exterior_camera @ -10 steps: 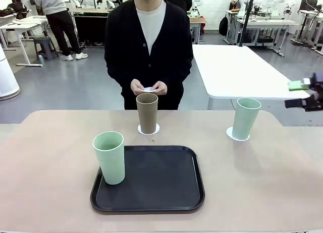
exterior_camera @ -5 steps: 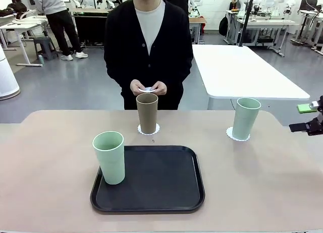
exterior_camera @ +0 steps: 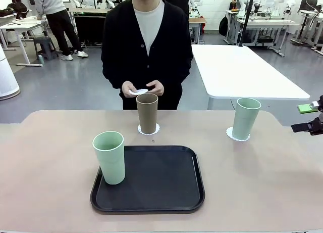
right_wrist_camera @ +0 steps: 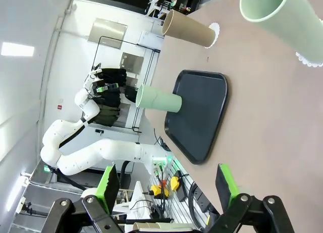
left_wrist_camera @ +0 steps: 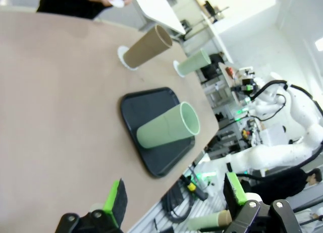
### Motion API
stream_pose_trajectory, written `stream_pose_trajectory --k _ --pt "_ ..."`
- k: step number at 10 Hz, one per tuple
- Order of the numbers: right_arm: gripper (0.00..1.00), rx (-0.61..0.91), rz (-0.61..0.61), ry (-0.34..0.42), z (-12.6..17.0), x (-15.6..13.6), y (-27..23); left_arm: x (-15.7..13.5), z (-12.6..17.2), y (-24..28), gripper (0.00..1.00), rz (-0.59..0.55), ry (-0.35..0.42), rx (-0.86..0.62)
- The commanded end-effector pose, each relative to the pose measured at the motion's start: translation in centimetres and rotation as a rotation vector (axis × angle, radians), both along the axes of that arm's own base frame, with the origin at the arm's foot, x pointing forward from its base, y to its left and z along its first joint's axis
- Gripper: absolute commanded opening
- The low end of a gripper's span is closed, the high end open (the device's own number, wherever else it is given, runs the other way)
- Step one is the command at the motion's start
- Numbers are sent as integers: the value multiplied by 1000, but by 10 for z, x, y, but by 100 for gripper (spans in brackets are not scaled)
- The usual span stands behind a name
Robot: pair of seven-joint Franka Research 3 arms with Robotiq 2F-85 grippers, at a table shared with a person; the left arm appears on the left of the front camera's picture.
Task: Place coasters on the table and set cups on them.
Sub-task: Take one Reusable plastic cup from the Flat Tray and place it on a coaster set by the human.
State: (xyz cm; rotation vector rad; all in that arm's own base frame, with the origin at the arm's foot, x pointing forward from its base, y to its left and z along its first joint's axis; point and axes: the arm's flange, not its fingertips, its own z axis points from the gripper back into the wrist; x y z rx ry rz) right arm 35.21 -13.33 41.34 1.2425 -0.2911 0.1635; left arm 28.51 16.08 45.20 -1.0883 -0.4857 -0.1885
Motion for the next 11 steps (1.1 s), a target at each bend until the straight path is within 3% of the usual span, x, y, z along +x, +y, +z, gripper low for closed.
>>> stream_pose_trajectory --k 1,11 --pt "100 18 2 -7 -2 0 2 -1 0 0 100 -4 -13 -5" --pt "100 18 2 -7 -2 0 2 -1 0 0 100 -4 -13 -5"
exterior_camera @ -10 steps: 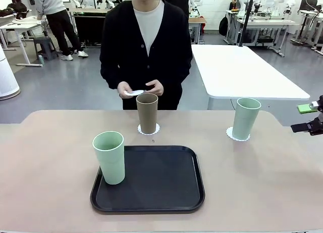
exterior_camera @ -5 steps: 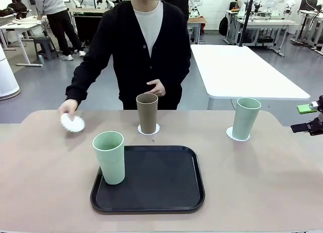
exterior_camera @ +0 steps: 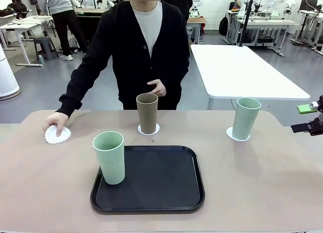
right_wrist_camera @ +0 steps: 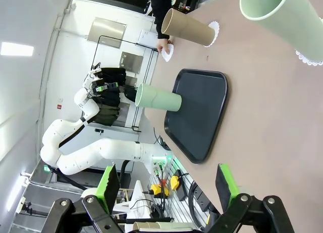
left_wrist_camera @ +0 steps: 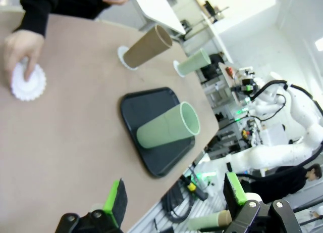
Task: Place coasters on the table and set cups on them.
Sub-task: Take one Reusable plastic cup from the Flat Tray and place it on a coaster set by the human.
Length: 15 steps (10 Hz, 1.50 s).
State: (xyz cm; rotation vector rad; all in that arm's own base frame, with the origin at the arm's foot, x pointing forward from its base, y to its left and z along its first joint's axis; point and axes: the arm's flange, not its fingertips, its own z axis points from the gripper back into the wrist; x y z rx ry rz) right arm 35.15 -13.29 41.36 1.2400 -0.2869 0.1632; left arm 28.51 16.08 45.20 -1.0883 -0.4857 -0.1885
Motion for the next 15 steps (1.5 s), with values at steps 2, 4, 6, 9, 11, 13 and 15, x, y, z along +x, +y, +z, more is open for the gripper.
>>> stream_pose_trajectory --k 2,4,6,9,11,13,15 --pt "100 21 1 -10 -3 1 1 -1 0 0 100 -4 -13 -5" --pt "100 21 1 -10 -3 1 1 -1 0 0 100 -4 -13 -5" --pt "100 21 1 -10 -3 1 1 -1 0 0 100 -4 -13 -5" --pt "100 21 1 -10 -3 1 1 -1 0 0 100 -4 -13 -5" --pt "100 21 1 -10 -3 1 1 16 4 -6 100 -133 -30 -10" --pt "100 21 1 -10 -3 1 1 47 20 -39 100 -225 -149 245" --pt "100 21 1 -10 -3 1 1 69 34 -99 100 -352 -301 535"
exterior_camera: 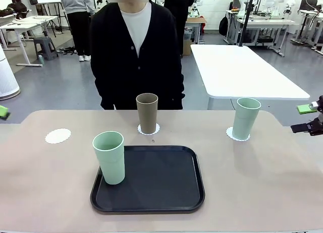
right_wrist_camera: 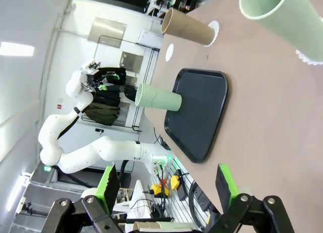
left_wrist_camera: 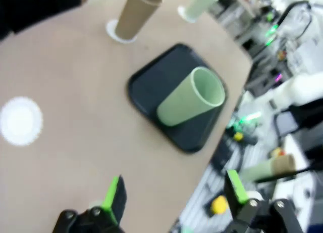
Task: Place coasters on the table and set cups on them.
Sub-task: Take one Reusable plastic cup from the Flat Tray and place it on a coaster set by the human.
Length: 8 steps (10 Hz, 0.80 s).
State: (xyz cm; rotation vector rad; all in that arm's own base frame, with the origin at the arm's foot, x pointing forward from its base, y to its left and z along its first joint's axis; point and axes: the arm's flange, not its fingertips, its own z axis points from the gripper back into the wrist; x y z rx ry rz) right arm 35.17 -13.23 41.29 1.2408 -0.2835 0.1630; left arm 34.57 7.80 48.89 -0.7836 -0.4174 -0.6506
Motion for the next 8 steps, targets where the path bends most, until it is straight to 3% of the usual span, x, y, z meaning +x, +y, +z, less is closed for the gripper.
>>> stream_pose_trajectory --k 1,4,6,8 --pt "100 21 -1 -13 -2 1 1 18 2 -43 100 -127 -180 215" --pt "100 21 -1 -13 -2 1 1 28 -3 -98 100 -488 -296 274" --pt "100 21 -1 -13 -2 1 1 22 -10 -122 100 -626 -317 330" --pt "100 21 -1 -13 -2 1 1 24 -9 -136 100 -666 -328 386"
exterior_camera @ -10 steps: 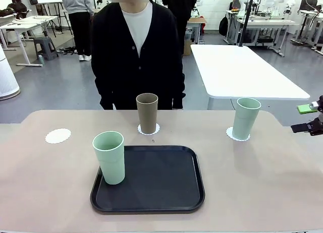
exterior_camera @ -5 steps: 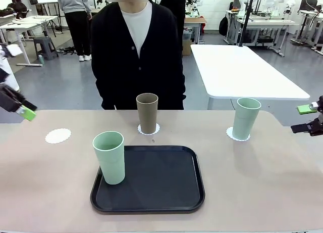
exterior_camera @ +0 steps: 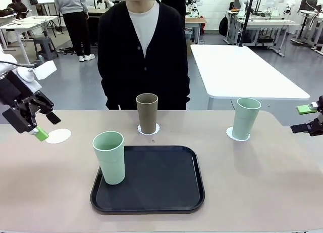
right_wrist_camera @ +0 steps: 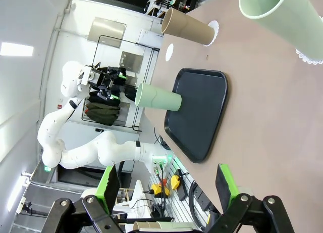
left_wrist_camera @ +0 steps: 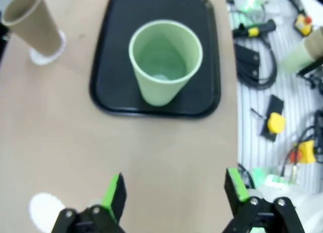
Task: Place coasters on the table and set cups on them.
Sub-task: Take one Reusable plastic cup from the Flat Tray and place it on a coaster set by the human.
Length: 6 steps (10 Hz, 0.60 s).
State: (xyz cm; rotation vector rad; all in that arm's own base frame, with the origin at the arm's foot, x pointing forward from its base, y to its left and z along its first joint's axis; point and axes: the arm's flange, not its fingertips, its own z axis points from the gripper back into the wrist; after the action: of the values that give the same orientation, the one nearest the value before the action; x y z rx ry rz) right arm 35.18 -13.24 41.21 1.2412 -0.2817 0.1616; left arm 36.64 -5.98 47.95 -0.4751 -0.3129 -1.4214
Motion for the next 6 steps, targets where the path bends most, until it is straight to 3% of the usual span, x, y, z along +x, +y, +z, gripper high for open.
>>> stream_pose_trajectory --k 1,2,3,6 --pt "100 21 -1 -15 -1 1 1 4 1 -2 100 -13 -59 44" --pt "100 21 -1 -15 -1 1 1 3 5 -1 100 92 -82 1" --pt "100 21 -1 -15 -1 1 1 1 1 -2 100 -8 -14 18" --pt "100 21 -1 -15 -1 1 1 1 1 -2 100 -8 -14 18"
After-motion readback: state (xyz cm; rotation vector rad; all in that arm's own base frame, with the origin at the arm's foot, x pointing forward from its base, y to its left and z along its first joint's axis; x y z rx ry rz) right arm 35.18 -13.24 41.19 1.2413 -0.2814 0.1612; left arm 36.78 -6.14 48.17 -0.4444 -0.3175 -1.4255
